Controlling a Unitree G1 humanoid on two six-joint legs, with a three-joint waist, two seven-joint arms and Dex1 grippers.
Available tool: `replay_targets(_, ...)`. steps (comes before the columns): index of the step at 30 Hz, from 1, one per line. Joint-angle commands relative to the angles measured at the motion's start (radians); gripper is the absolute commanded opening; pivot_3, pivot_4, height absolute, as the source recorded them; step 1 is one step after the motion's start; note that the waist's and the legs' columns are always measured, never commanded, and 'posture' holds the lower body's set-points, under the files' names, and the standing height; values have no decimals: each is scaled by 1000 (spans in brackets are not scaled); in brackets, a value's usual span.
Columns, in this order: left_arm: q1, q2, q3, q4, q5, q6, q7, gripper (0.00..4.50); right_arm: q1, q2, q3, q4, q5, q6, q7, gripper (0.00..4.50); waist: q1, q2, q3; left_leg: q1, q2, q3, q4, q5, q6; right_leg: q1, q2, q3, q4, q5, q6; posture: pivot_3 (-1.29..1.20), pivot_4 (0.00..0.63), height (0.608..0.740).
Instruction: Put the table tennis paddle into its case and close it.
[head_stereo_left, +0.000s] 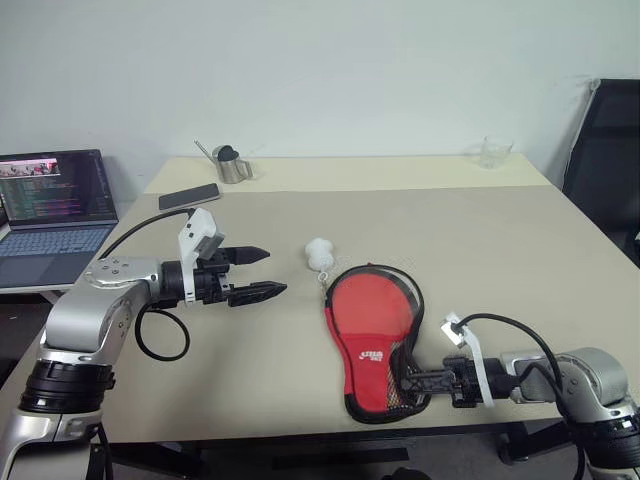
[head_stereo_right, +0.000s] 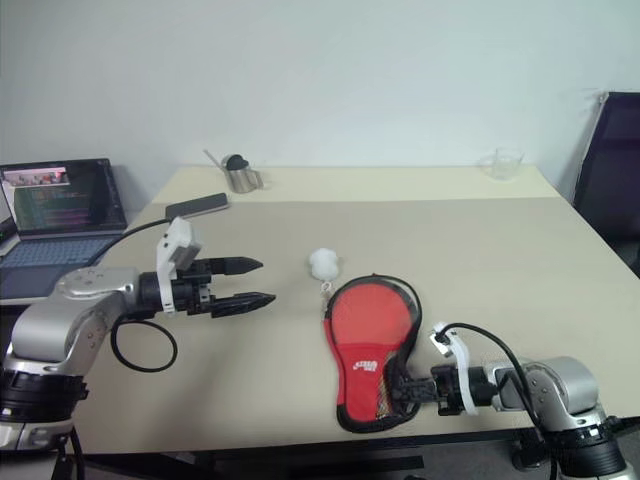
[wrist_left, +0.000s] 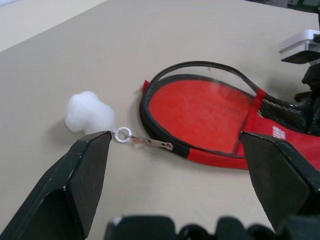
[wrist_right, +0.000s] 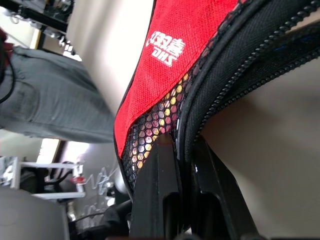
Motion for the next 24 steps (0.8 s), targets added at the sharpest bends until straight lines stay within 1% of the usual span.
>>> replay_targets(1,-29,8,6,0,7,-16,-8,4500,11,15,0,-26,42,24,-5,21,0,0,0,0,0,0,0,0,0,0,0,0,0,0,0,0,150,740)
replay_targets(5,-31,7,5,4,12,-18,-12,4500,6,32,5,-6,13,11,-46,21,0,0,0,0,0,0,0,0,0,0,0,0,0,0,0,0,150,740)
replay_targets(7,-30,7,4,1,15,-17,-13,4500,7,23,29,-12,-14,-28,-51,21,-2,-1,-1,1,0,0,0,0,0,1,0,0,0,0,0,0,150,740)
replay_targets(10,-29,8,5,-7,14,-12,-9,4500,8,19,28,-25,3,-41,-36,21,-4,-2,-1,2,0,0,0,0,0,2,0,0,0,0,0,0,150,740)
replay_targets(12,-27,9,6,-9,14,-10,-7,4500,6,11,28,-21,6,-39,-32,555,-4,-2,-1,2,0,0,0,0,0,2,0,0,1,0,0,0,150,740)
replay_targets(13,-27,9,7,-11,14,-9,-6,4500,5,4,30,-19,5,-42,-28,739,-3,-2,-1,2,0,0,1,0,0,2,0,-1,1,0,0,0,150,740)
replay_targets(15,-25,9,8,-14,13,-8,-4,4500,1,-8,32,-15,7,-48,-18,1358,-3,-2,-1,2,0,-1,0,0,0,2,0,-1,2,0,0,0,150,740)
replay_targets(20,-18,8,11,-16,14,-9,2,4500,-13,-42,24,-4,15,-51,9,3155,-2,-2,-1,1,0,-1,1,0,0,2,0,-1,1,0,0,0,150,740)
replay_targets(22,-17,7,10,-15,16,-10,4,4500,-15,-70,27,-5,5,-62,20,3812,0,-2,-1,1,-1,-1,1,0,0,2,0,-1,1,0,0,0,150,740)
replay_targets(23,-17,7,10,-13,17,-12,5,4500,-15,-92,29,-9,-1,-74,28,4222,1,-2,-1,1,-1,-1,1,0,0,2,-1,-1,1,0,0,0,150,740)
replay_targets(24,-17,8,12,-11,18,-13,6,4500,-16,-115,31,-11,-8,-84,35,4457,1,-2,-1,1,-1,-1,1,0,0,2,-1,-1,1,0,0,0,150,740)
